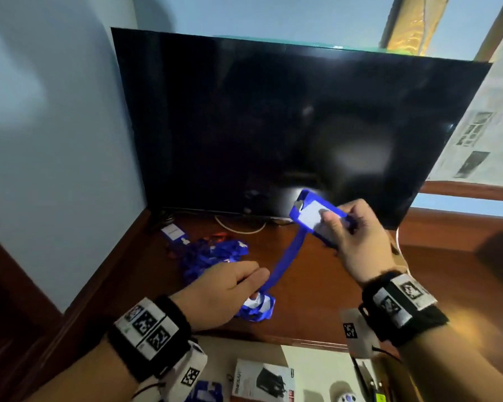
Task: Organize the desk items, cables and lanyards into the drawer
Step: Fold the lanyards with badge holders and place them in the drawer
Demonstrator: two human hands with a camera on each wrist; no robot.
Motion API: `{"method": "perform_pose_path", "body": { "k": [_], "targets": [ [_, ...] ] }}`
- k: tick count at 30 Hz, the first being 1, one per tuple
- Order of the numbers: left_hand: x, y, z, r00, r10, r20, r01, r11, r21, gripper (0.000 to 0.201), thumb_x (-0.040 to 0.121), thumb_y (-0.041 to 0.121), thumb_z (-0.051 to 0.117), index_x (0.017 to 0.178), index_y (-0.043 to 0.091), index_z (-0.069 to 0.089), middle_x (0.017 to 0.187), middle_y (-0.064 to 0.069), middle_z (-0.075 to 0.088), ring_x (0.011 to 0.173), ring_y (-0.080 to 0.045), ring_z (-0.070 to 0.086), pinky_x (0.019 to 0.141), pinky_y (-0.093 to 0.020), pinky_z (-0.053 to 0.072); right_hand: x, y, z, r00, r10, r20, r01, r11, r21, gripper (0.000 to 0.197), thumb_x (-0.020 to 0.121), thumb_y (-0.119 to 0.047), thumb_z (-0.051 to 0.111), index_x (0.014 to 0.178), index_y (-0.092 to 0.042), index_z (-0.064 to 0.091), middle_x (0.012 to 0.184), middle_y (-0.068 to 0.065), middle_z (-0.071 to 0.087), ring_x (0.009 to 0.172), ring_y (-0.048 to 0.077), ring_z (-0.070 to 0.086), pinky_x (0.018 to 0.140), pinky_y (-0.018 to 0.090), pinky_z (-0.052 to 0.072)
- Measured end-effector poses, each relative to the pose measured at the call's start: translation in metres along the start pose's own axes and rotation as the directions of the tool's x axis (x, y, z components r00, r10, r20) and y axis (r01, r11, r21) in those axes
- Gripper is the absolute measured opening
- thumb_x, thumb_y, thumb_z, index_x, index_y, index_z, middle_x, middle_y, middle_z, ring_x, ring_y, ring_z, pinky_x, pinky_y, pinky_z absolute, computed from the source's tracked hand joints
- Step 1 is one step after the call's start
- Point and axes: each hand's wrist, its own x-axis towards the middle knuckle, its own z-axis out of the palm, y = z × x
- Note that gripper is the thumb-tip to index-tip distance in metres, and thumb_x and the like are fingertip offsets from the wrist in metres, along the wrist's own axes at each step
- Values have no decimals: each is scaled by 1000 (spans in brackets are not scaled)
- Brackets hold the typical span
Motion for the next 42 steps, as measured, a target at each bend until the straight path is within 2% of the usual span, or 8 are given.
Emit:
{"method": "perform_pose_path", "body": {
  "k": [10,15,22,27,31,36,39,42],
  "targets": [
    [42,26,-70,976,42,-215,0,981,193,29,104,42,56,81,24,59,66,-2,58,60,-13,55,62,-30,45,-80,-22,49,733,-70,676,-106,971,216,9,93,-16,73,95,-23,68,82,-10,72,67,1,65,60,18,51],
    [46,-39,-43,970,-196,-141,210,973,91,36,100,48,59,87,15,68,81,-7,72,73,-11,59,78,-44,54,-59,-51,34,952,-26,305,-159,810,565,13,89,-19,68,91,-9,61,71,4,67,54,12,60,47,24,48],
    [-8,9,15,999,-31,-43,29,999,-38,28,110,32,47,84,25,57,71,14,57,66,-6,52,68,-28,44,-41,-9,35,989,146,-13,-133,933,334,25,98,-24,68,89,-8,53,74,14,64,56,30,60,52,48,54],
    [2,27,-13,995,67,-79,-46,969,242,26,104,37,58,84,21,62,70,7,55,73,-9,52,70,-32,43,-70,11,50,948,53,313,-53,999,-9,14,95,-31,69,89,-31,57,74,-3,68,65,21,68,62,48,58],
    [11,11,-38,997,-72,12,58,886,461,24,96,52,65,88,30,71,86,14,56,85,-1,52,77,-25,39,-90,-4,50,752,23,658,-107,990,88,8,95,-25,71,93,-29,63,85,-8,71,66,7,68,55,23,53],
    [4,-25,-31,974,-223,41,224,974,-19,9,92,33,78,97,28,83,96,11,80,96,2,71,89,-16,53,-98,-13,52,796,45,604,-346,852,392,20,87,-16,70,94,-1,59,72,5,65,54,15,63,44,27,51],
    [-3,-41,-5,947,-322,10,274,787,-552,19,94,3,71,112,6,76,111,-12,78,108,-25,73,99,-42,57,-103,-16,60,827,145,543,-464,720,516,17,89,-12,65,95,0,55,70,7,64,53,15,63,43,27,51],
    [-10,-50,18,920,-391,-38,223,599,-769,24,95,-10,61,113,4,68,111,-15,75,99,-19,73,88,-33,61,-107,-15,72,841,244,482,-502,681,532,17,97,-14,62,101,0,53,75,12,68,54,22,66,44,32,53]
  ]
}}
